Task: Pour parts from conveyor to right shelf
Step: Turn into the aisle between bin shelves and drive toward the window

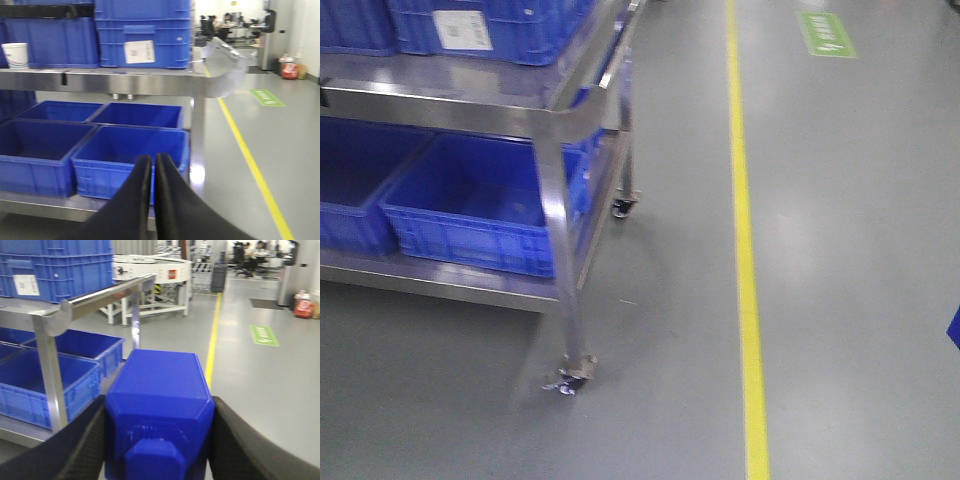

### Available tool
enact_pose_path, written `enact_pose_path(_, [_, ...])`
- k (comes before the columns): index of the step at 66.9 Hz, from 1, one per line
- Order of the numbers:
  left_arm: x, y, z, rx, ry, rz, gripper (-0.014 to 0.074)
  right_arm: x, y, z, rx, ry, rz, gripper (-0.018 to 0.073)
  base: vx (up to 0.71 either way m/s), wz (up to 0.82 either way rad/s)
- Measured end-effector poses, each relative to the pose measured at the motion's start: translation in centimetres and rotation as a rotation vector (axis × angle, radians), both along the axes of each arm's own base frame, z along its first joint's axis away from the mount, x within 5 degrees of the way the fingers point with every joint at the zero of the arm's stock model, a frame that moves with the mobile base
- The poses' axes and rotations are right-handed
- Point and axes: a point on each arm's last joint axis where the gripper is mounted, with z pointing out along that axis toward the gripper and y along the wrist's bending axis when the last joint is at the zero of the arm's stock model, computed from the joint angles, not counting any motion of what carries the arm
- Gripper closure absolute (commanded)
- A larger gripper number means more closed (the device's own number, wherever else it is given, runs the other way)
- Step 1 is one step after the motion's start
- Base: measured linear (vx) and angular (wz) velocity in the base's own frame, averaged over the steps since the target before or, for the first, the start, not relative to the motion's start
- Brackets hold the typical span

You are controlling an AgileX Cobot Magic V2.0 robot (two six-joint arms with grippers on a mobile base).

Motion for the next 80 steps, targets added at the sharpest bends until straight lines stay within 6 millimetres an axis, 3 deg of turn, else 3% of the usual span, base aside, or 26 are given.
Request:
enact_pose_path(38, [0.00, 0.00, 0.00, 0.000, 0.000, 0.000, 0.0603, 0.00, 0.00, 0.00, 0.000, 0.000, 0.000, 0.0568, 0.36, 0.84])
enact_pose_path(80, [0.00, 0.00, 0.00, 0.000, 0.000, 0.000, 0.0603, 0.00, 0.00, 0.00, 0.000, 0.000, 0.000, 0.0568, 0.18, 0.83])
